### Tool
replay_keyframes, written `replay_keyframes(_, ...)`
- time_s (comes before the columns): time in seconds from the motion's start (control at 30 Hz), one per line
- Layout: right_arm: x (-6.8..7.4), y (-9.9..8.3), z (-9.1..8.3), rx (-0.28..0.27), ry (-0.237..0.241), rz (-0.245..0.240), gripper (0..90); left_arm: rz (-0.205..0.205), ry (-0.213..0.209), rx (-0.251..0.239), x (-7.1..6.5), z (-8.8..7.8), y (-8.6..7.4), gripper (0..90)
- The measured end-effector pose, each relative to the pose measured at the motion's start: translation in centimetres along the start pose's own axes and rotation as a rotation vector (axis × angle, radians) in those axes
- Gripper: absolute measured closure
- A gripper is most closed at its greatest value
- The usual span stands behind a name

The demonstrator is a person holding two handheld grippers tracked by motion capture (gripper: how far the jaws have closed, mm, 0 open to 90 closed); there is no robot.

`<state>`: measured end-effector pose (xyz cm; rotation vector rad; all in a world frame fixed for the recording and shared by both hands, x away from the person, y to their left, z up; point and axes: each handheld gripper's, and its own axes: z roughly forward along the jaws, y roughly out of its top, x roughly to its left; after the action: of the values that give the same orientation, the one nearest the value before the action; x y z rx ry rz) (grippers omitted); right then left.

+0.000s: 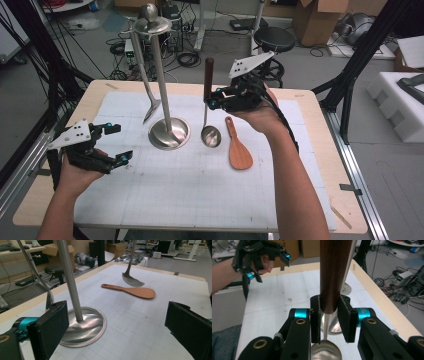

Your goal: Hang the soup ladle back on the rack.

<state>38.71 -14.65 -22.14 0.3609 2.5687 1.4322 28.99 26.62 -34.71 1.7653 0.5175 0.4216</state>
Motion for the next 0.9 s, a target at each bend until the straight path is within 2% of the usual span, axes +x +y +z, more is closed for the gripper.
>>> replay_keyframes(0.47, -1.4, 3.8, 1.0, 0.041, -0.013, -0.007, 73.7, 0.007, -0.001, -0.006, 0.0, -0.2, 0.1, 5.8)
replay_keyframes(0.67, -2.2, 5.0, 1.4, 0.064, -0.015, 0.011, 73.7, 0.007, -0.002, -0.005, 0.0, -0.2, 0.1, 5.8)
replay_keyframes(0.9, -2.9, 6.1, 1.7, 0.099, -0.007, 0.009, 73.7, 0.008, -0.002, -0.004, -0.1, -0.2, 0.1, 5.8)
